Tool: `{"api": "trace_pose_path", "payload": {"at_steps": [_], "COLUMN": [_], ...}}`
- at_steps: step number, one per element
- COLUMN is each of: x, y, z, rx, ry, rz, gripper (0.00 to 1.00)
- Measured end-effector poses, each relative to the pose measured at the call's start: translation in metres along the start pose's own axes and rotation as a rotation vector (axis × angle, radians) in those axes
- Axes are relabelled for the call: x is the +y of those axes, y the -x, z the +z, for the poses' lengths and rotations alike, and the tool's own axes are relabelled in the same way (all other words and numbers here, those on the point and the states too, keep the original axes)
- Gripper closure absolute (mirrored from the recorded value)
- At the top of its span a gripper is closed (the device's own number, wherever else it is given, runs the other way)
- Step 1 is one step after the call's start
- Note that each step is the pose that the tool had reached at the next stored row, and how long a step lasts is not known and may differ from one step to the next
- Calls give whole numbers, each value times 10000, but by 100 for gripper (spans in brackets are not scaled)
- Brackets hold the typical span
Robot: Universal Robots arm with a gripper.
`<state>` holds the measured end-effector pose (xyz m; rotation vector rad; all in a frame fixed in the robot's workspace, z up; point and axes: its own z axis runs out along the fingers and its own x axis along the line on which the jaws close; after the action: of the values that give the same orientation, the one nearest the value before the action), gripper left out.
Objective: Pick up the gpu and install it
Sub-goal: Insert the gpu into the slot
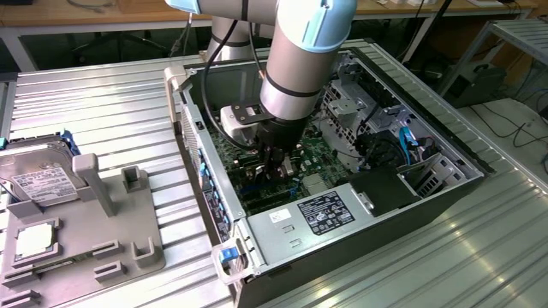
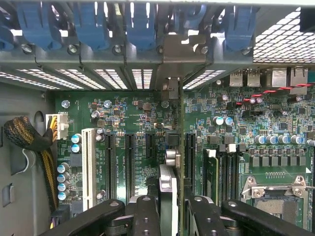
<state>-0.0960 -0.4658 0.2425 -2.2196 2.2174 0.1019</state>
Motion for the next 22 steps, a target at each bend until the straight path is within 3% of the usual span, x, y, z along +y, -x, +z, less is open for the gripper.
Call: {"api": "trace_pose_path", "payload": {"at_steps": [9,22], "x": [-2,-3], "y": [3,4], "z": [60,64], "rx": [7,0], "ry": [5,0], "rz": [-3,-3], "gripper": [72,72]}}
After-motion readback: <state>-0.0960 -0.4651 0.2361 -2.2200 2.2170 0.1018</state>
